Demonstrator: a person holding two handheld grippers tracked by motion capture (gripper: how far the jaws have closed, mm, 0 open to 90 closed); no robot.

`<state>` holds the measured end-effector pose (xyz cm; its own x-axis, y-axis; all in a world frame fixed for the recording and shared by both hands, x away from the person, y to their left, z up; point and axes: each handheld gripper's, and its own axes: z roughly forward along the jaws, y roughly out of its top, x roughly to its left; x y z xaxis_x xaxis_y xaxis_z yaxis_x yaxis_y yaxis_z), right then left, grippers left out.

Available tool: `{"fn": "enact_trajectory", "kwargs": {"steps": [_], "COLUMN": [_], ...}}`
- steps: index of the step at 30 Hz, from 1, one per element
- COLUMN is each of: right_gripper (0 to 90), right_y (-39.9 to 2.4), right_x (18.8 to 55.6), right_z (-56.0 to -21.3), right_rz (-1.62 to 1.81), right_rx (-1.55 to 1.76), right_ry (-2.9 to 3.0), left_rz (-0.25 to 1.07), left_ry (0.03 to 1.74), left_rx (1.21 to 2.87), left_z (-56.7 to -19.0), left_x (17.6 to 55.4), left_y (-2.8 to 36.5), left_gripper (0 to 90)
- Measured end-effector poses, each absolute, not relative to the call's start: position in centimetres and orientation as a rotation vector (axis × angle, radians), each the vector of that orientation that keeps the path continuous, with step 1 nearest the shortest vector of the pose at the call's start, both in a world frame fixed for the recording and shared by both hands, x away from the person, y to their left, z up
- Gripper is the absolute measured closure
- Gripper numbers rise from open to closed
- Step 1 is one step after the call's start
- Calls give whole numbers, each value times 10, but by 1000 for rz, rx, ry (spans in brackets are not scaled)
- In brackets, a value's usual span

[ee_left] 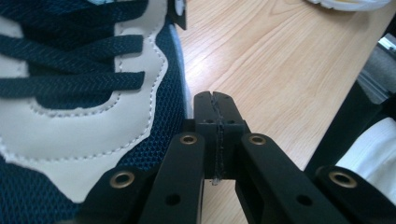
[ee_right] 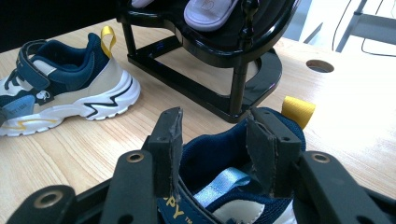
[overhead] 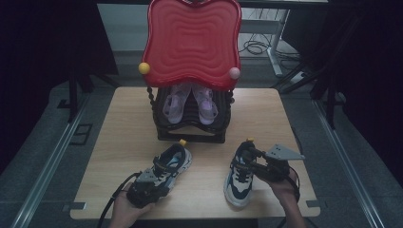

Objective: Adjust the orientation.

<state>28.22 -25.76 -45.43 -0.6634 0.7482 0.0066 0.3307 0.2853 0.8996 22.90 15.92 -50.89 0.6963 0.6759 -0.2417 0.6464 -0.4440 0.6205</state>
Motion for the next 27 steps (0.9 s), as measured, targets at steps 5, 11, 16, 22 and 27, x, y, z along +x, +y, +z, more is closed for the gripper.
{"fn": "enact_trajectory", "kwargs": {"steps": [5,11,16,22,27], "right_gripper": [558,558,558,557,557], "right_y": [-258,-257,-258,-257,-257], "right_x": [283,283,283,283,283], "right_z": [-455,-455,-455,-455,-455], "right_rz": [1345,1343,1344,1341,1343], "right_rx": [970,972,971,969,971], "right_ry": [2142,2143,2142,2144,2144], "left_rz": [48,43,40,41,52], "left_ry": [1027,1049,1067,1087,1114], "left_rx": [2185,2162,2139,2124,2115], "left_z": [-509,-507,-507,-508,-509], "left_x": [231,234,236,238,240], "left_y": [168,179,189,197,205], "left_gripper": [896,895,894,894,894]}}
